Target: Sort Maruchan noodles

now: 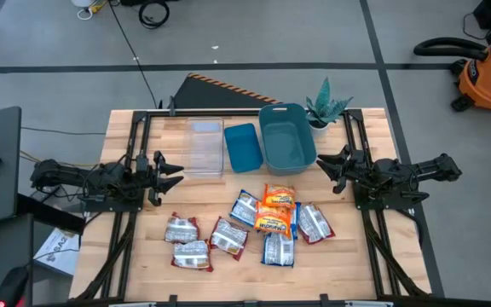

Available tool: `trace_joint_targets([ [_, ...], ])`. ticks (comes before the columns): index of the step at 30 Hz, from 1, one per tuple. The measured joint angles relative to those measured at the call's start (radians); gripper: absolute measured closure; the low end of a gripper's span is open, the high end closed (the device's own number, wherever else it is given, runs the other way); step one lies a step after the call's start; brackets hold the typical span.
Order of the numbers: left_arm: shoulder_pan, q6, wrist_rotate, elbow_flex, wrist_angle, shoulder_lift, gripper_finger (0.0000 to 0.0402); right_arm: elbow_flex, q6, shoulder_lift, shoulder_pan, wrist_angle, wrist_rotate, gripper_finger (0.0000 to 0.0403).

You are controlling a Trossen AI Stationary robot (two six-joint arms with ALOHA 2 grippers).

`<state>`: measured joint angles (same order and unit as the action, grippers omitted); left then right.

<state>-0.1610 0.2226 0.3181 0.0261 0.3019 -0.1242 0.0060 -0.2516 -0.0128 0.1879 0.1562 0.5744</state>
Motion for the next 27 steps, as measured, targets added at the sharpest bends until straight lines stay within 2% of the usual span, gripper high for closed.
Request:
trace_joint_targets([
  [5, 0.000, 0.003, 0.000, 0.000, 0.001, 0.000, 0.0230, 0.000, 0.070, 0.000, 0.000, 0.000, 0.000, 0.0276],
  [10, 0.000, 0.112, 0.000, 0.001, 0.079, 0.000, 0.0230, 0.000, 0.065, 0.000, 0.000, 0.006, 0.002, 0.0276],
  [17, 0.001, 0.029, 0.003, 0.001, 0.089, 0.000, 0.0230, 0.000, 0.129, 0.000, 0.000, 0.100, 0.006, 0.0276],
  [24, 0.001, 0.027, 0.000, 0.001, 0.089, 0.000, 0.0230, 0.000, 0.023, -0.003, -0.003, 0.184, 0.006, 0.0276],
  [27, 0.001, 0.037, 0.010, 0.001, 0.091, 0.000, 0.0230, 0.027, 0.016, -0.033, -0.008, 0.154, -0.085, 0.0276],
])
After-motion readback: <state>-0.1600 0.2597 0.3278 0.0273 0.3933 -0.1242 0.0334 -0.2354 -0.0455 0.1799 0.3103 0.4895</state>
